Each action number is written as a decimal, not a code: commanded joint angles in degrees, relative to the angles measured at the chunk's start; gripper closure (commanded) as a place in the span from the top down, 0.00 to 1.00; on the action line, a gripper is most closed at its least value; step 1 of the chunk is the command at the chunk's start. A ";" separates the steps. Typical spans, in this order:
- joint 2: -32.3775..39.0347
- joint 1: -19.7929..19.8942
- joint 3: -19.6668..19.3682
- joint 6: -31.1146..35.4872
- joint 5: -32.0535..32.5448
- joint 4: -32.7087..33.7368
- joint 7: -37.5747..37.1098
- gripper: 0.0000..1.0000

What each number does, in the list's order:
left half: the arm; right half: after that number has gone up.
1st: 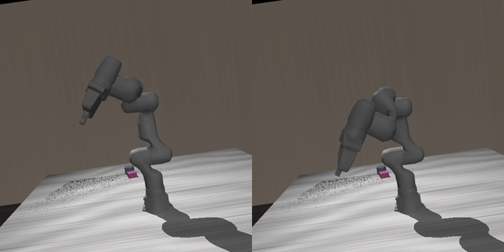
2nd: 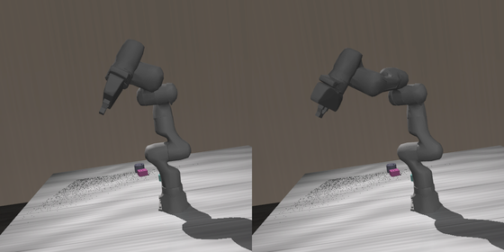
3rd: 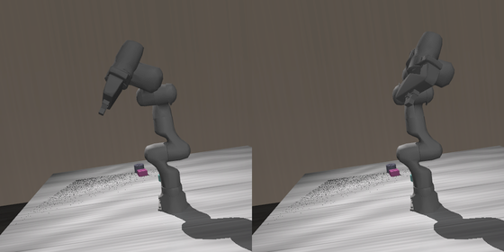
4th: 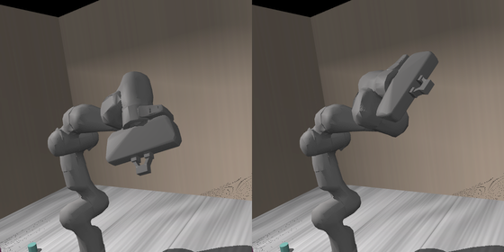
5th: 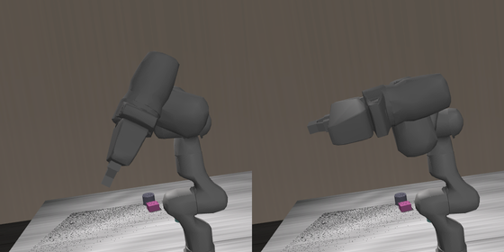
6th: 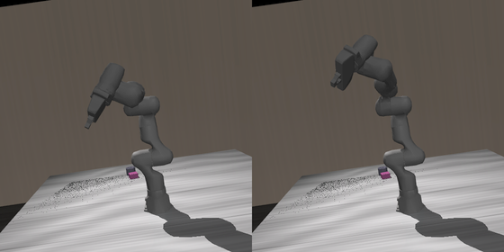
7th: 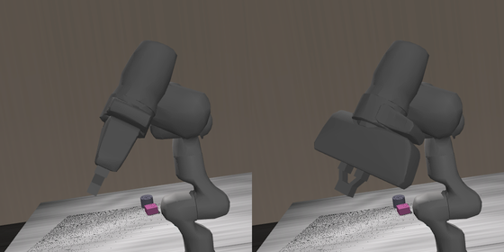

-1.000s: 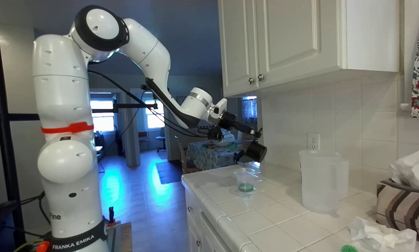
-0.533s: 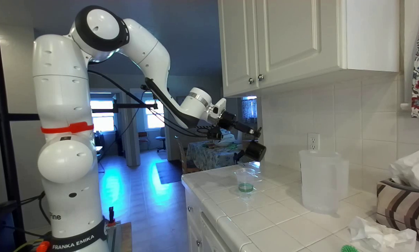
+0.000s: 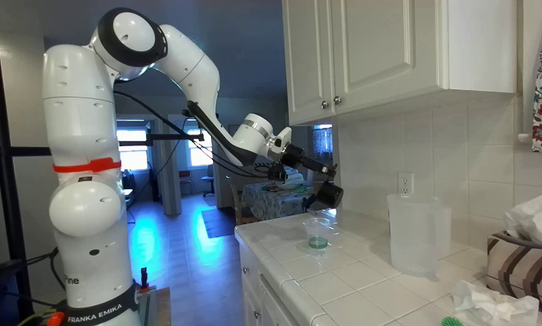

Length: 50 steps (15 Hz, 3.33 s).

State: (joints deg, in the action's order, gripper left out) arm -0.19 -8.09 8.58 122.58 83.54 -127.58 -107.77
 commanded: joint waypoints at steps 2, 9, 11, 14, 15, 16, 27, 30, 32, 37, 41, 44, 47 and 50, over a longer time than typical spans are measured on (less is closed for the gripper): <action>0.71 -0.44 0.24 -1.35 2.45 0.57 -1.74 0.06; 0.18 -0.32 0.08 -0.03 1.26 0.06 0.10 0.06; 0.19 -0.33 0.09 -0.01 1.26 0.05 0.10 0.23; 0.19 -0.33 0.09 -0.01 1.26 0.05 0.10 0.23; 0.19 -0.33 0.09 -0.01 1.25 0.05 0.10 0.23; 0.19 -0.33 0.09 -0.01 1.25 0.05 0.10 0.23; 0.59 -0.75 0.51 -3.41 6.45 -0.05 0.08 0.06; 0.80 -0.80 0.53 -2.99 6.33 -0.02 0.35 0.06; 0.96 -0.99 0.65 -3.16 6.48 -0.06 0.46 0.06; 1.28 -1.43 1.22 -3.67 7.22 -0.27 0.78 0.06; 1.60 -1.56 1.63 -3.89 7.96 -0.54 1.39 0.06; 2.04 -1.74 1.77 -4.57 8.33 -0.59 1.58 0.06; 2.42 -2.06 1.90 -5.58 8.43 -0.68 1.80 0.06; 2.62 -2.28 2.19 -5.78 8.42 -0.89 2.42 0.06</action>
State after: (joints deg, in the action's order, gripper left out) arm 2.25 -9.83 10.46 118.10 90.71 -128.01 -106.03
